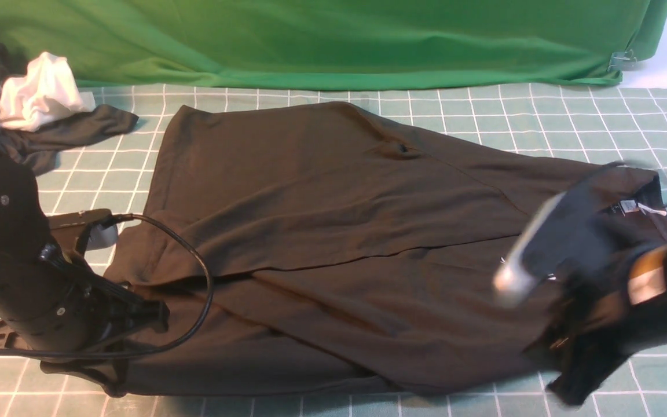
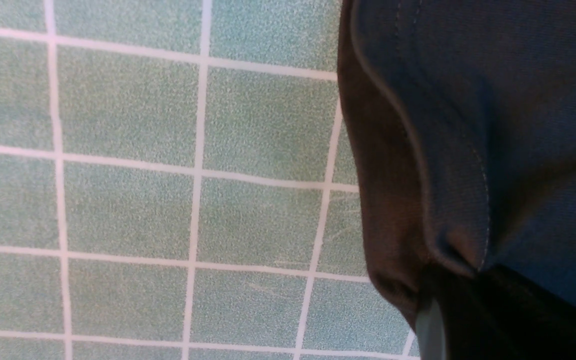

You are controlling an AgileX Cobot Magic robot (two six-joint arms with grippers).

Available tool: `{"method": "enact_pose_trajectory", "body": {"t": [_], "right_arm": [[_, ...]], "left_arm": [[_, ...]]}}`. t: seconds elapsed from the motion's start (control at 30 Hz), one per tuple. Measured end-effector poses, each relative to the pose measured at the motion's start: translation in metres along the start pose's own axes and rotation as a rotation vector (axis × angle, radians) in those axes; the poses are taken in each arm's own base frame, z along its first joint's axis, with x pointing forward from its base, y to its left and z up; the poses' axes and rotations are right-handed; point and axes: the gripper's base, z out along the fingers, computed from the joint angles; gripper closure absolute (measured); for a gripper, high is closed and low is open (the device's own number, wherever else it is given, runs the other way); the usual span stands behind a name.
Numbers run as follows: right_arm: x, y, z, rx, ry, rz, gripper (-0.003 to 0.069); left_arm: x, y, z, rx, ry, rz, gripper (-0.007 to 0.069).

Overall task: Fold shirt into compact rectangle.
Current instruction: 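Grasp the near edge of the shirt at its hem and shoulder corners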

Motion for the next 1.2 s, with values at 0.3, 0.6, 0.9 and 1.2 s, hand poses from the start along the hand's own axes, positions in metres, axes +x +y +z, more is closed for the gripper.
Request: {"method": "enact_pose_trajectory", "body": {"t": [0.3, 0.6, 0.9, 1.2], "right_arm": [[-0.002, 0.021, 0.064, 0.067, 0.255, -0.233, 0.0192], [-0.004, 0.012, 0.073, 0.18, 0.275, -0.201, 0.0191], [-0.007, 0.011, 0.075, 0.192, 0.252, -0.22, 0.0236], [-0.008, 0.012, 0.077, 0.186, 0.241, -0.222, 0.0589]], "left_arm": [[-0.001, 0.0, 0.0, -0.001, -0.008, 0.018, 0.0608], [-0.001, 0.0, 0.0, 0.0, -0.011, 0.031, 0.0608], [-0.001, 0.0, 0.0, 0.0, -0.011, 0.033, 0.0608], [-0.002, 0.0, -0.001, -0.002, -0.015, 0.054, 0.0608]]}}
